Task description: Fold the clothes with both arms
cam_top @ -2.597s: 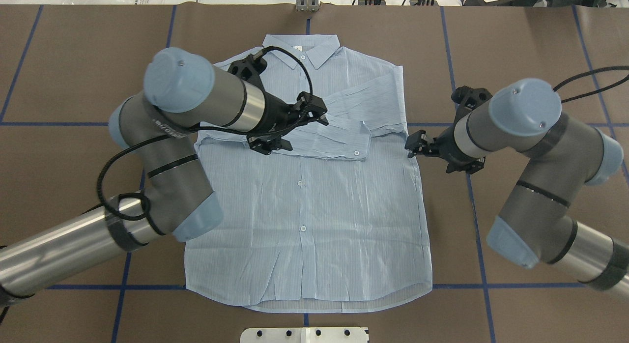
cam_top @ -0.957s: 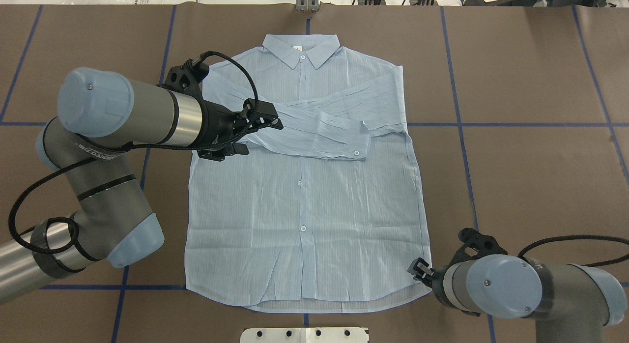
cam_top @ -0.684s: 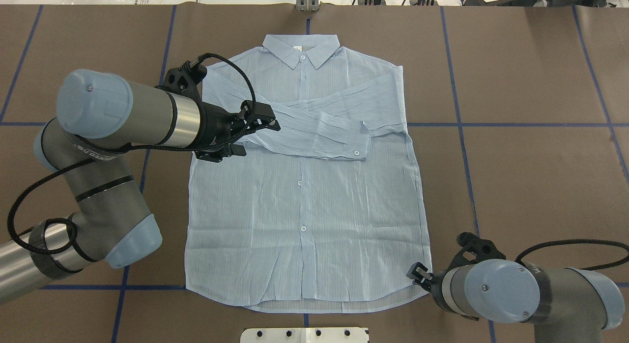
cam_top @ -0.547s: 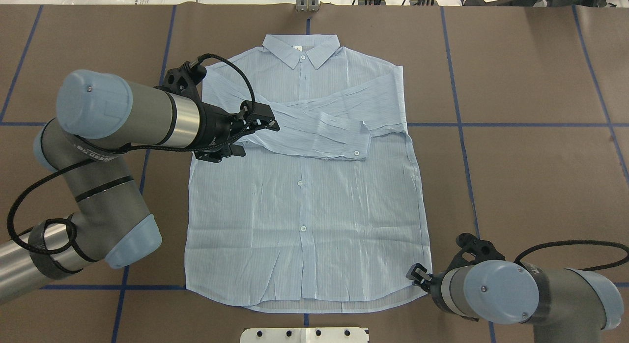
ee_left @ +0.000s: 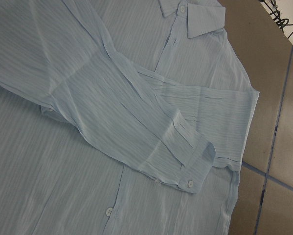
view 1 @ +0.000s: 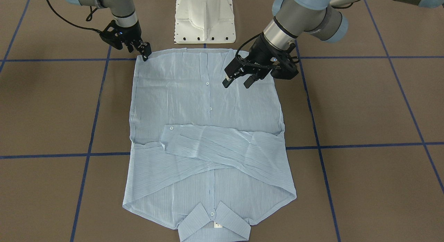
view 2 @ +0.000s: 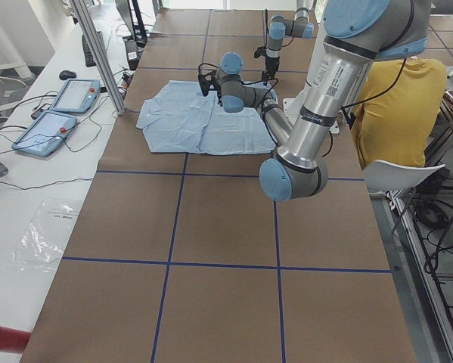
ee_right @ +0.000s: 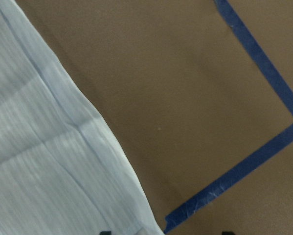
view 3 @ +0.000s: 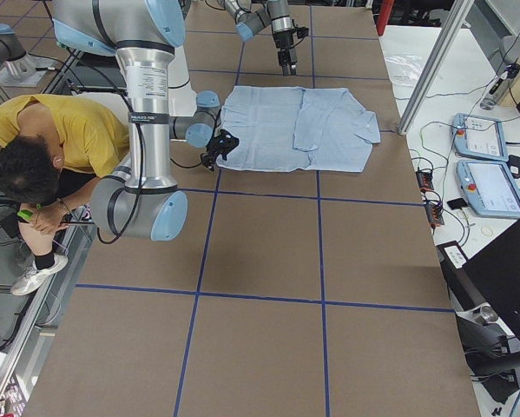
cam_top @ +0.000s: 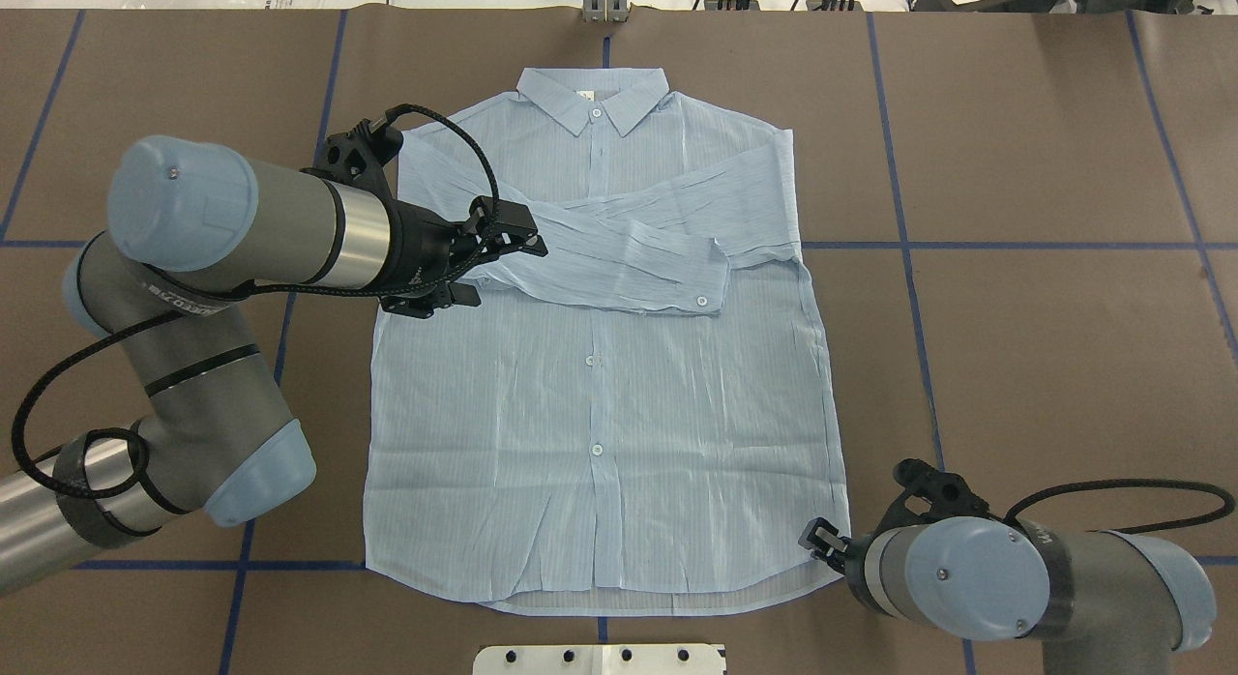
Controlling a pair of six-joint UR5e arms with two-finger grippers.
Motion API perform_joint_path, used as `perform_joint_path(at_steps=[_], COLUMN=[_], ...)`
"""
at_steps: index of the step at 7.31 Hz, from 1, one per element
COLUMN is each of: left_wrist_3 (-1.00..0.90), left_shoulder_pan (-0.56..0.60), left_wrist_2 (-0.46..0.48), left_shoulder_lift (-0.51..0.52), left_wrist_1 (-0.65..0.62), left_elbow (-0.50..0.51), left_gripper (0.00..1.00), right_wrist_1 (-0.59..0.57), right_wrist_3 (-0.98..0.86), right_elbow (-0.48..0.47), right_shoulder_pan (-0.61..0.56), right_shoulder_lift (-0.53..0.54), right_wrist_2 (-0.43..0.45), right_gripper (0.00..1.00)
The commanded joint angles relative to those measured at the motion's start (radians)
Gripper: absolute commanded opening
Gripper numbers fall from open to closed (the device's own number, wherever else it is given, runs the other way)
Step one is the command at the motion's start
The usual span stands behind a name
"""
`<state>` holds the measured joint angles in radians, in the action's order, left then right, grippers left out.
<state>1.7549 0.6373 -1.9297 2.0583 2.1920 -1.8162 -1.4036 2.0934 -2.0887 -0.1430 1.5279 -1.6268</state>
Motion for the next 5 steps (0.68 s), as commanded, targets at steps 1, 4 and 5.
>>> perform_joint_path(at_steps=[1, 4, 5], left_wrist_3=[0.0, 0.0, 0.0], left_shoulder_pan=[0.002, 0.004, 0.004], left_wrist_2=[0.0, 0.0, 0.0], left_shoulder_lift=[-0.001, -0.003, -0.003], left_wrist_1=[0.0, 0.0, 0.0], left_elbow=[0.0, -0.002, 0.0], left_gripper=[1.0, 1.0, 1.0], right_wrist_1=[0.0, 0.0, 0.0], right_wrist_3=[-0.003, -0.003, -0.003], right_elbow=[0.004, 0.002, 0.002], right_shoulder_pan=[0.0, -0.004, -0.006], right_shoulder_lift=[0.0, -0.003, -0.003], right_wrist_2=[0.007, 0.008, 0.008], right_gripper=[0.71, 0.0, 0.0])
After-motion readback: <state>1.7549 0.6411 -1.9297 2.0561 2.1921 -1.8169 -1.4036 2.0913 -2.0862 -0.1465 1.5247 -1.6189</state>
